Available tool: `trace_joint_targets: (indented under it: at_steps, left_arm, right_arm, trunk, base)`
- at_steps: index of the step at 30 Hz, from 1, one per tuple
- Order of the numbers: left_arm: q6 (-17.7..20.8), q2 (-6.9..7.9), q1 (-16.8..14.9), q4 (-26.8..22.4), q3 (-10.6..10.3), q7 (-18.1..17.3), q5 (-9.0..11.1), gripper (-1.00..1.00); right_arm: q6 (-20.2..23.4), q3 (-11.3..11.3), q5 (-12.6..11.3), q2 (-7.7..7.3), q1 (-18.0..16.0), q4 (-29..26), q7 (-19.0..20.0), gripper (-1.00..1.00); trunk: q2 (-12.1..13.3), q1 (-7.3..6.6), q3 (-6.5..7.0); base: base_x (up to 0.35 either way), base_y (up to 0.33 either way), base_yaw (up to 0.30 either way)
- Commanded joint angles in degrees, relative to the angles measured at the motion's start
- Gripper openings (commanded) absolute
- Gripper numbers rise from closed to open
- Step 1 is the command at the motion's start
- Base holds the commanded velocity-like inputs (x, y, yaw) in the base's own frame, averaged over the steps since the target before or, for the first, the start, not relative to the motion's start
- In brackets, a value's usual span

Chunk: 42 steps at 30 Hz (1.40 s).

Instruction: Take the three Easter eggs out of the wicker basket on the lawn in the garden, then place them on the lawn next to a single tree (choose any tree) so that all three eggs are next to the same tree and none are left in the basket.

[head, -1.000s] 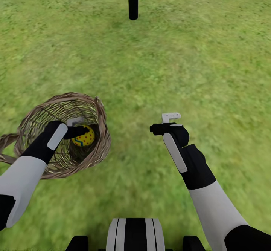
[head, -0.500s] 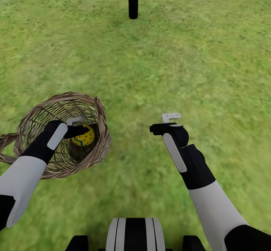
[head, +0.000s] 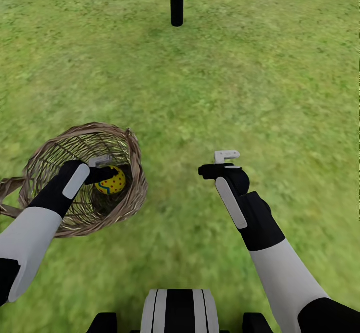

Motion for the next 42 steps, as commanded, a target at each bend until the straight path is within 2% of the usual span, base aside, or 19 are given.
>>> trace_joint_targets:
  at_steps: [1,8,18,25,28,40,42]
  left_arm:
    - [-0.04,0.07,0.01,0.76,-0.23,0.47,1.36,-1.0]
    - [-0.02,0.06,0.03,0.72,-0.21,0.47,1.36,-1.0]
    - [0.03,-0.14,0.03,0.81,-0.33,0.56,1.36,-1.0]
    - [0.06,-0.28,0.03,0.84,-0.37,0.6,1.36,-1.0]
    - [0.07,-0.35,0.03,0.95,-0.37,0.79,1.36,-1.0]
    - [0.48,-0.45,0.04,1.41,-0.24,1.02,1.37,-1.0]
    - [0.6,-0.46,0.08,1.58,-0.21,1.03,1.31,-1.0]
  right_arm:
    - [0.12,0.06,-0.59,0.0,-0.06,-0.04,-0.59,1.0]
    - [0.13,0.06,-0.59,0.01,-0.08,-0.03,-0.58,1.0]
    - [0.12,-0.01,-0.62,0.0,-0.08,-0.03,-0.58,1.0]
    - [0.12,-0.11,-0.67,0.0,-0.08,-0.03,-0.58,1.0]
    - [0.12,-0.11,-0.68,0.03,-0.08,-0.03,-0.58,1.0]
    - [0.12,-0.11,-0.68,0.08,-0.08,0.02,-0.58,1.0]
    - [0.12,-0.11,-0.73,0.08,-0.08,0.17,-0.58,1.0]
  trunk:
    - [-0.01,0.01,-0.04]
    - [-0.01,0.01,-0.04]
    - [0.07,-0.14,1.29]
    - [0.07,-0.14,1.29]
    - [0.11,-0.22,1.96]
    - [0.14,-0.27,2.4]
    - [0.17,-0.32,2.84]
  base:
    - [0.0,0.0,0.0]
    - [0.0,0.0,0.0]
    - [0.0,0.0,0.0]
    - [0.0,0.0,0.0]
    - [0.0,0.0,0.0]
    - [0.0,0.0,0.0]
    - [0.0,0.0,0.0]
